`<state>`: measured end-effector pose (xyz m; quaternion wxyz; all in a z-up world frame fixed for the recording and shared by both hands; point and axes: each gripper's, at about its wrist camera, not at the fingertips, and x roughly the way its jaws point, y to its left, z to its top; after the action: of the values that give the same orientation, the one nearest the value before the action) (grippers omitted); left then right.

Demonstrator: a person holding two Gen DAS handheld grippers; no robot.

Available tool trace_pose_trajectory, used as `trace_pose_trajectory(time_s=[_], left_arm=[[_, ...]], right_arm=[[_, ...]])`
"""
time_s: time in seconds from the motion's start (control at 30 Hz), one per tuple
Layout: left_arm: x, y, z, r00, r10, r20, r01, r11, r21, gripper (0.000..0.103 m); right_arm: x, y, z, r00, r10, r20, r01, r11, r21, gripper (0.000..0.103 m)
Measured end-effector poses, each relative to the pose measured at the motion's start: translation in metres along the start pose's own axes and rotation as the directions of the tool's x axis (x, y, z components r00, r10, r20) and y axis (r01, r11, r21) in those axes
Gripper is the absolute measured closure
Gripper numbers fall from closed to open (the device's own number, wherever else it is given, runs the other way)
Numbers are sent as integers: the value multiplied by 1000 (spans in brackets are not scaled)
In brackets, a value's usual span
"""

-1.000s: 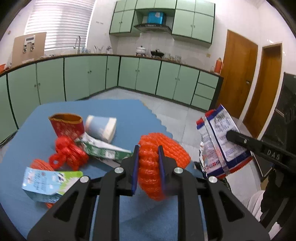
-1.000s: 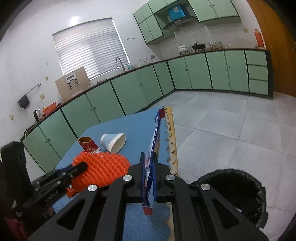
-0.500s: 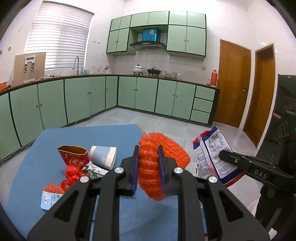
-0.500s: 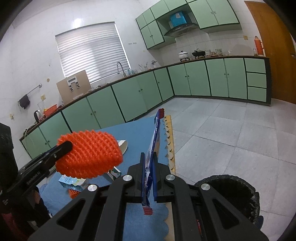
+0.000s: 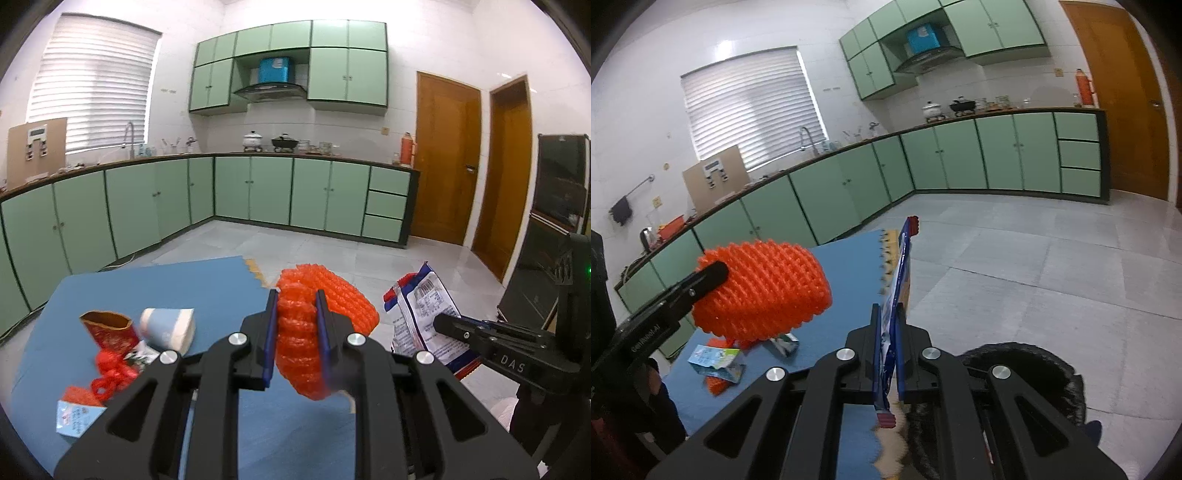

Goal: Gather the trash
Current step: 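Carry the snack bag and foam net over the black bin and release both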

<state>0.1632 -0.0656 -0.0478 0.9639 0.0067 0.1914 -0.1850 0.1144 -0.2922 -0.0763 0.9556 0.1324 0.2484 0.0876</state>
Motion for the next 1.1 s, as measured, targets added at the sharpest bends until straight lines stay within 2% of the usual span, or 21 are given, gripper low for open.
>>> trace_pose_trajectory(time_s=[0.27,0.57,0.73,0.9,1.1], left_arm=[[27,-43,5,997,-81,-16,82,995,50,85],[61,-83,-2,989,-136,-55,141,986,90,85],[96,-102,-20,978,-155,-141,170,980,102,85],[133,-116,-47,958,-154,-243,186,976,114,85],[160,-120,-67,943,-137,-303,184,974,131,84]], right_arm=[[-11,-35,-1,994,-109,0,109,994,18,96],[-10,-76,-5,984,-179,-10,180,982,54,96],[0,-103,-18,975,-218,-48,221,971,88,96],[16,-132,-35,965,-238,-113,253,958,137,96],[35,-148,-47,953,-252,-171,279,947,157,96]])
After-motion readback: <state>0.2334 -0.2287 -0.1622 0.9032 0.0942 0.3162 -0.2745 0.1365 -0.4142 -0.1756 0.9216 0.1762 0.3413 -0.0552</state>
